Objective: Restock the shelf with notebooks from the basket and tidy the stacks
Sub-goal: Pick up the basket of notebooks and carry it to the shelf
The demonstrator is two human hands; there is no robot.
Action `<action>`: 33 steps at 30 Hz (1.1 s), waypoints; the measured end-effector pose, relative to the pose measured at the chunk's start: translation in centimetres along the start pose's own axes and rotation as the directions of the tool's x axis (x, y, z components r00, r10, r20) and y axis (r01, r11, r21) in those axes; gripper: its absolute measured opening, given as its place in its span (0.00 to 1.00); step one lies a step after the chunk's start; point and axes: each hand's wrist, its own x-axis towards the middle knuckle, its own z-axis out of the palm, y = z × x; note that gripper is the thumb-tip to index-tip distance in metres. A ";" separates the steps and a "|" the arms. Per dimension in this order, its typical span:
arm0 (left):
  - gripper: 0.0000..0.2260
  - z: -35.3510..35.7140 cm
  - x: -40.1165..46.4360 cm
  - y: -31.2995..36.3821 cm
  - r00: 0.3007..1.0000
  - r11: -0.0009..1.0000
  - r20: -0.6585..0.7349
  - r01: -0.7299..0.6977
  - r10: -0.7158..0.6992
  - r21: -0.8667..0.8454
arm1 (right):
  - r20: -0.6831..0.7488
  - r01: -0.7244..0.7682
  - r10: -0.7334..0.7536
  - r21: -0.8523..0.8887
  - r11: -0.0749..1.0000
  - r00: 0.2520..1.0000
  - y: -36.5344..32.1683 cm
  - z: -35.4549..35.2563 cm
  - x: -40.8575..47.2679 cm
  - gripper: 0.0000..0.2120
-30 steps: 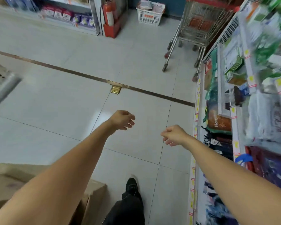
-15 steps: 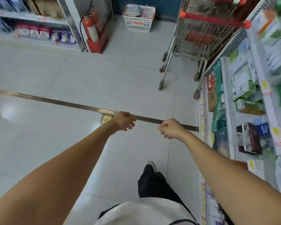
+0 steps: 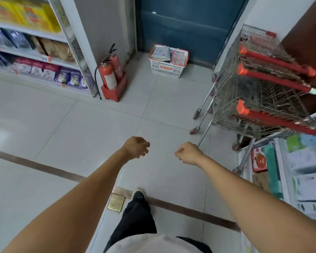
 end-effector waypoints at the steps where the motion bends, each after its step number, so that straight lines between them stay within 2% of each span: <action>1: 0.09 -1.3 2.6 1.7 1.000 1.000 0.021 0.011 -0.011 0.012 | -0.011 -0.008 0.009 0.011 1.000 1.000 -1.6 -1.7 2.1 0.14; 5: 0.09 -6.4 12.2 10.1 0.994 0.995 0.097 0.037 -0.046 0.090 | -0.048 -0.024 0.026 0.051 0.998 0.999 -6.8 -9.4 11.0 0.13; 10: 0.09 -11.1 27.9 20.8 0.995 0.991 0.101 -0.023 0.010 0.129 | -0.079 -0.012 0.024 0.147 0.989 0.997 -10.8 -18.7 25.8 0.09; 16: 0.09 -15.5 45.8 32.6 0.996 0.989 0.089 -0.001 -0.012 0.145 | -0.041 -0.111 0.125 0.242 0.964 0.991 -13.4 -27.7 45.0 0.17; 21: 0.06 -21.2 57.3 41.7 0.997 0.990 0.059 0.036 -0.044 0.138 | 0.058 -0.212 0.204 0.309 0.927 0.977 -18.4 -37.2 56.3 0.05; 25: 0.07 -25.5 67.4 46.6 0.996 0.997 0.045 0.076 -0.077 0.034 | 0.071 -0.240 0.229 0.278 0.930 0.971 -21.7 -43.6 67.4 0.07; 33: 0.07 -29.8 90.8 53.0 0.960 0.968 0.130 0.241 -0.249 0.076 | 0.080 -0.331 0.325 0.358 0.873 0.942 -25.2 -52.0 87.9 0.09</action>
